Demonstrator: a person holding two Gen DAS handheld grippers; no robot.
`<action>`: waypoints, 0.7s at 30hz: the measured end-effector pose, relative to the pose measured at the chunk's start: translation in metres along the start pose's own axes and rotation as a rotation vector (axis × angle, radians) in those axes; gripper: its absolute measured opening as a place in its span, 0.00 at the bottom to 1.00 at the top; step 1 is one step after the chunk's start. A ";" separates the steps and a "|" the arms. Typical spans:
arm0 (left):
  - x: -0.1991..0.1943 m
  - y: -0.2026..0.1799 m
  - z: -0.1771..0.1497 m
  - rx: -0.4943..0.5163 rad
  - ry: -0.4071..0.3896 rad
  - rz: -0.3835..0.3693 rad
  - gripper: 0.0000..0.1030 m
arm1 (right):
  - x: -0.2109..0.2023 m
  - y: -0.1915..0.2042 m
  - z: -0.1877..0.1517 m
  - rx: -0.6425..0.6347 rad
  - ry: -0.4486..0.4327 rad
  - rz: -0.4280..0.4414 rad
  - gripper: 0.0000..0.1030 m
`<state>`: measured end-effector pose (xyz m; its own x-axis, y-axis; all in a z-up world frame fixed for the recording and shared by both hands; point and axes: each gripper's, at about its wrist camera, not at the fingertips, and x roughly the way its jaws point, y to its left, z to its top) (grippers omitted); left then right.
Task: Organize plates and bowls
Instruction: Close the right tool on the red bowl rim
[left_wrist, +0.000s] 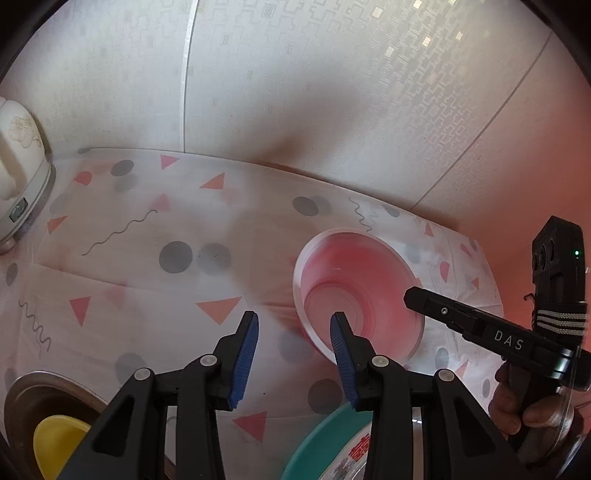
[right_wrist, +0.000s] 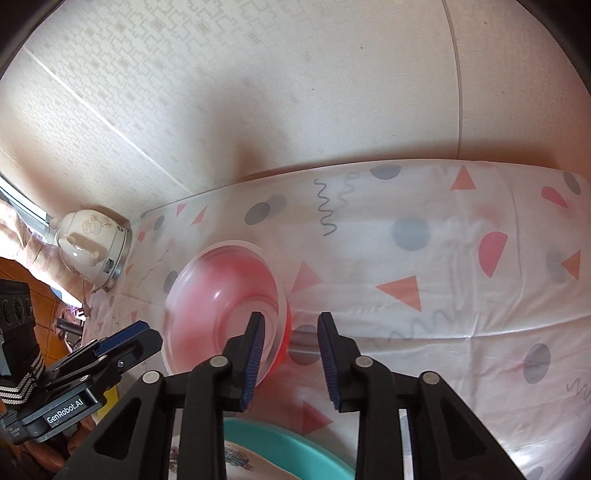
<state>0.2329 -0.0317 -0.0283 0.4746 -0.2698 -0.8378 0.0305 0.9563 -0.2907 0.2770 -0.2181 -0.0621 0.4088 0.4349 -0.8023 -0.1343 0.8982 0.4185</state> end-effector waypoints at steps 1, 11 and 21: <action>0.001 -0.001 0.000 0.003 -0.001 -0.001 0.39 | 0.001 0.001 -0.001 -0.002 0.000 -0.003 0.21; 0.024 -0.010 0.000 -0.004 0.037 0.017 0.13 | 0.013 0.008 -0.008 0.015 0.004 -0.031 0.10; 0.021 -0.008 -0.007 0.008 0.014 0.071 0.12 | 0.021 0.013 -0.009 0.033 0.027 -0.003 0.14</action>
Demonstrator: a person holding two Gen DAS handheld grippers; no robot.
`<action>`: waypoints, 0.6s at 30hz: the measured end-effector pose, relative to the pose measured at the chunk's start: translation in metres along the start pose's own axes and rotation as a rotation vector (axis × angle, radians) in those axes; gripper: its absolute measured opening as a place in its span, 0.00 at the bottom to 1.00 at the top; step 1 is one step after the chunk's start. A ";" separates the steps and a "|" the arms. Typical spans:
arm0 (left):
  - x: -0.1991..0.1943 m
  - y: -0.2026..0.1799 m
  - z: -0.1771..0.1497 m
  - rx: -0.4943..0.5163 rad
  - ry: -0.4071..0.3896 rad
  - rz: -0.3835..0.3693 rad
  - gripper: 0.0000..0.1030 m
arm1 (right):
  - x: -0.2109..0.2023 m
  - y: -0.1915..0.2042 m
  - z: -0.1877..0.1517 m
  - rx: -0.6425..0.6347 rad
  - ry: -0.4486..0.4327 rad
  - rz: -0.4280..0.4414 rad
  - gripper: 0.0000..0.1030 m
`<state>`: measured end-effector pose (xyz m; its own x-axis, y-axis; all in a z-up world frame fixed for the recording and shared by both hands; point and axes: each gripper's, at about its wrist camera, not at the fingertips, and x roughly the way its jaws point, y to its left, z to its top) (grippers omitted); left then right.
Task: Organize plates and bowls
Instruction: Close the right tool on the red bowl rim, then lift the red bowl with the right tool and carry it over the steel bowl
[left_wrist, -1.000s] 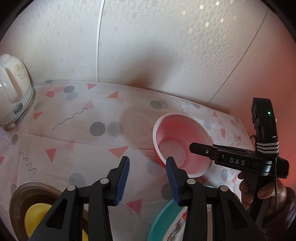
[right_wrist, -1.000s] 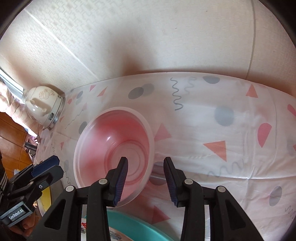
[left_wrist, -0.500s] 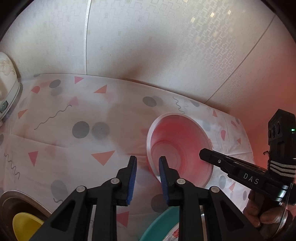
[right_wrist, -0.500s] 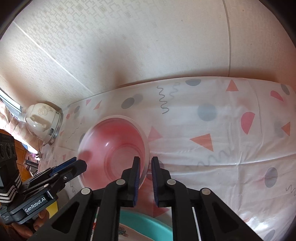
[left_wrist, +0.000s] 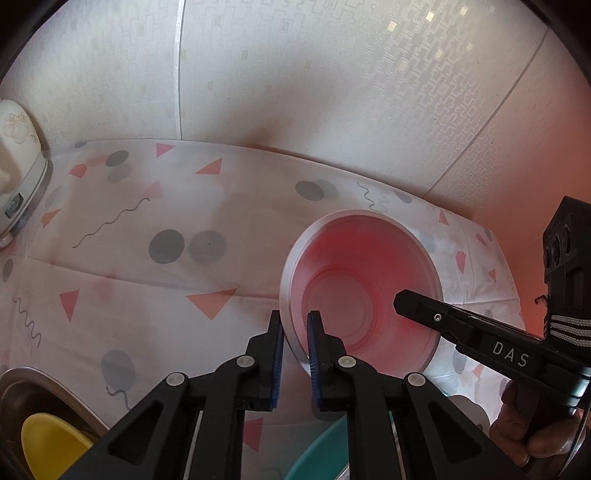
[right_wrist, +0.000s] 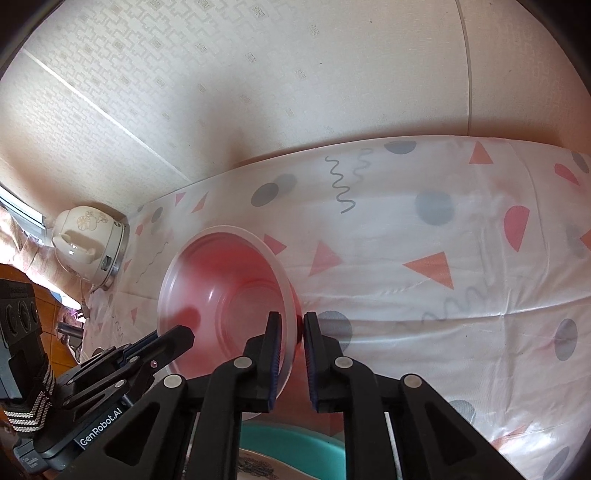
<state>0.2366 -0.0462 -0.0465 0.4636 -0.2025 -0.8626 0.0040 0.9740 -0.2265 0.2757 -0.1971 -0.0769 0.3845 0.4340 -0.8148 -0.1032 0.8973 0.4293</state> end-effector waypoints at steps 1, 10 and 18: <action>0.001 0.000 0.000 0.003 -0.004 0.007 0.12 | 0.000 0.001 0.000 0.000 -0.001 -0.004 0.14; 0.001 0.000 -0.004 0.012 -0.011 0.006 0.13 | 0.006 0.003 -0.001 0.006 0.015 -0.014 0.13; -0.006 0.010 -0.006 -0.026 0.000 -0.006 0.10 | 0.012 0.009 -0.006 0.021 0.046 0.005 0.12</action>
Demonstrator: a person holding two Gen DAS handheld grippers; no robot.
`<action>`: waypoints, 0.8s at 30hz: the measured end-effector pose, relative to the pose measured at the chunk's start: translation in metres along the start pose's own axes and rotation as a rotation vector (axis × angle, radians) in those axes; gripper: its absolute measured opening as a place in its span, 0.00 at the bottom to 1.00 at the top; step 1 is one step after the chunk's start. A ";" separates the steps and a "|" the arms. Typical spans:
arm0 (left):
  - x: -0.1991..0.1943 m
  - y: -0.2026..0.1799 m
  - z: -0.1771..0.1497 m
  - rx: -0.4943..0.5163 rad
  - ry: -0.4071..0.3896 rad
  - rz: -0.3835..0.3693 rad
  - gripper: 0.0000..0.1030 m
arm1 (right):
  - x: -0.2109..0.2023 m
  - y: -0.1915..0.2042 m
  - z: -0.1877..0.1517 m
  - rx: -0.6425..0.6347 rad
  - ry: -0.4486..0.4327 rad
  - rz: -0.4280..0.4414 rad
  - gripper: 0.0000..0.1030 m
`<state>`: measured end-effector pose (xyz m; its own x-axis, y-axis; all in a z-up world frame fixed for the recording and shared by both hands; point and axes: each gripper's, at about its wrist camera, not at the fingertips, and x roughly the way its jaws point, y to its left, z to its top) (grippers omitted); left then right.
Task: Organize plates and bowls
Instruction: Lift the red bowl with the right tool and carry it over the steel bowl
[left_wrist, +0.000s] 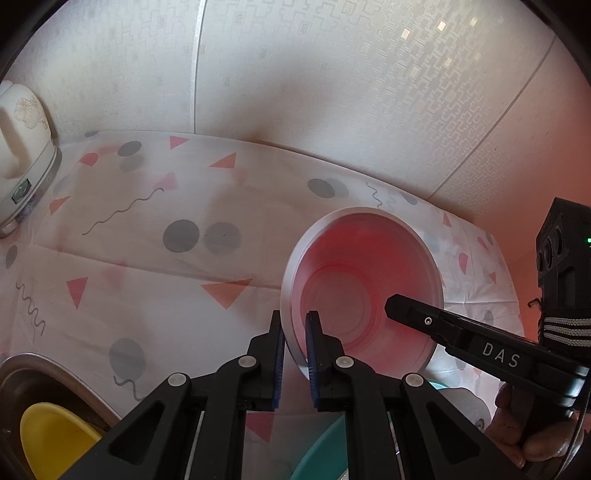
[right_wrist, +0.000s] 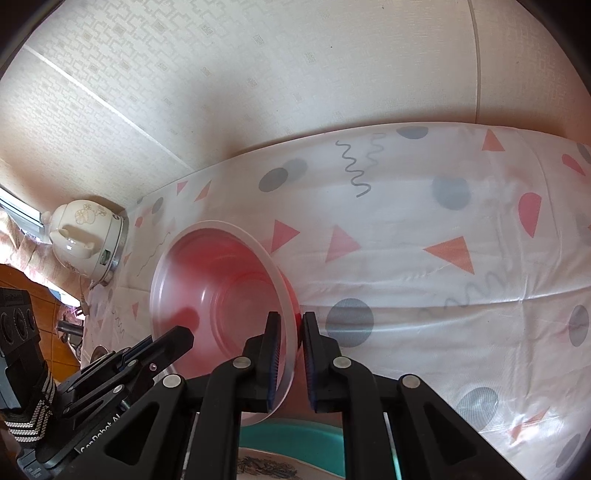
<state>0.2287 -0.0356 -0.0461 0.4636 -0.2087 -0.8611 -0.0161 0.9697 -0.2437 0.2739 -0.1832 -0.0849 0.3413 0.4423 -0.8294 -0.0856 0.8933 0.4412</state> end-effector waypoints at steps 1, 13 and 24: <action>-0.001 0.000 -0.001 0.003 -0.004 0.005 0.10 | 0.001 0.001 0.000 0.004 0.002 0.005 0.13; -0.005 0.017 -0.004 -0.072 0.008 0.004 0.14 | -0.019 -0.004 -0.006 0.065 -0.038 0.028 0.33; -0.016 0.020 -0.012 -0.067 -0.009 -0.014 0.18 | -0.022 0.005 -0.017 0.033 -0.057 0.029 0.17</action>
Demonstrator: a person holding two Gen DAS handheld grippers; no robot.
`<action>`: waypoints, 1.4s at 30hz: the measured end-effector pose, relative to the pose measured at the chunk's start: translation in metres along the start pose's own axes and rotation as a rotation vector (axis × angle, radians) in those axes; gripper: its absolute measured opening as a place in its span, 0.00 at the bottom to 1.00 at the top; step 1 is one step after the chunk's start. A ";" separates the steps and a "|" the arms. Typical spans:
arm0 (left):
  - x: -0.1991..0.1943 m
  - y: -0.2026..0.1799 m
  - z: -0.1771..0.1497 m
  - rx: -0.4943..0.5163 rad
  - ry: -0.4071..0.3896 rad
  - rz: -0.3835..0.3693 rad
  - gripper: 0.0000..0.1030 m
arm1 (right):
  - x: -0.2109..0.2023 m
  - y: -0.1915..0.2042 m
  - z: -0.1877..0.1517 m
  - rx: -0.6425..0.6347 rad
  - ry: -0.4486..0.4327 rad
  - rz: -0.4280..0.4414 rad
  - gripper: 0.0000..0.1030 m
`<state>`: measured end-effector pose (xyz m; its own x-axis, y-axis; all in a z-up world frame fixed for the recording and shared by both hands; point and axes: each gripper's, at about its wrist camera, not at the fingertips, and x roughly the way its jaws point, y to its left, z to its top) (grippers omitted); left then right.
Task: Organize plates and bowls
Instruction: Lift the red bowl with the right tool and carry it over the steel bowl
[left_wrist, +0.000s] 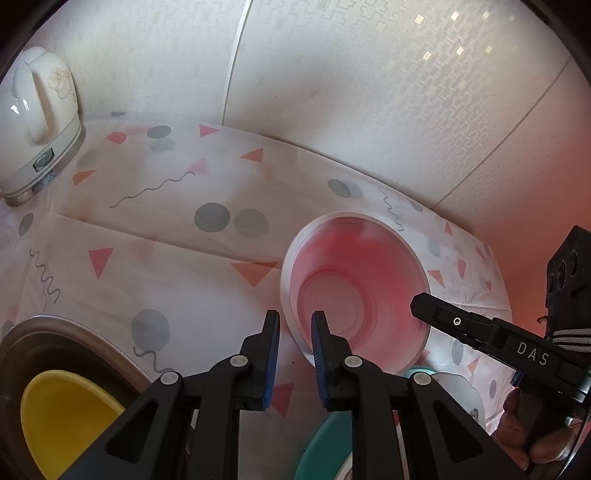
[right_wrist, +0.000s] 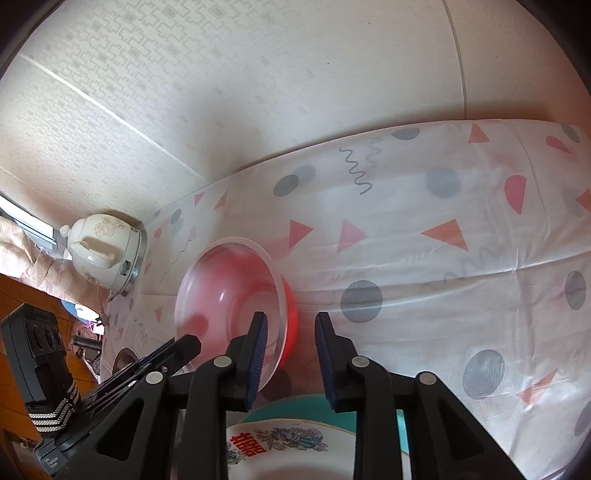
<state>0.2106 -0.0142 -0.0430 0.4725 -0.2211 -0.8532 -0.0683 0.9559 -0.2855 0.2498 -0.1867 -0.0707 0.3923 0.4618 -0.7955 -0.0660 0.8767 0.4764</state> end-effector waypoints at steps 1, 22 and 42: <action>-0.001 -0.001 -0.001 0.010 -0.003 -0.003 0.17 | 0.000 0.001 -0.001 -0.006 -0.001 -0.003 0.15; -0.039 0.004 -0.015 0.066 -0.099 0.044 0.12 | 0.002 0.026 -0.016 -0.027 0.008 0.060 0.10; -0.068 0.007 -0.032 0.082 -0.148 0.050 0.12 | -0.011 0.041 -0.026 -0.053 -0.010 0.076 0.10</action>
<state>0.1493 0.0016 -0.0008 0.5952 -0.1474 -0.7900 -0.0257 0.9790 -0.2021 0.2188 -0.1521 -0.0525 0.3932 0.5264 -0.7538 -0.1446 0.8451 0.5147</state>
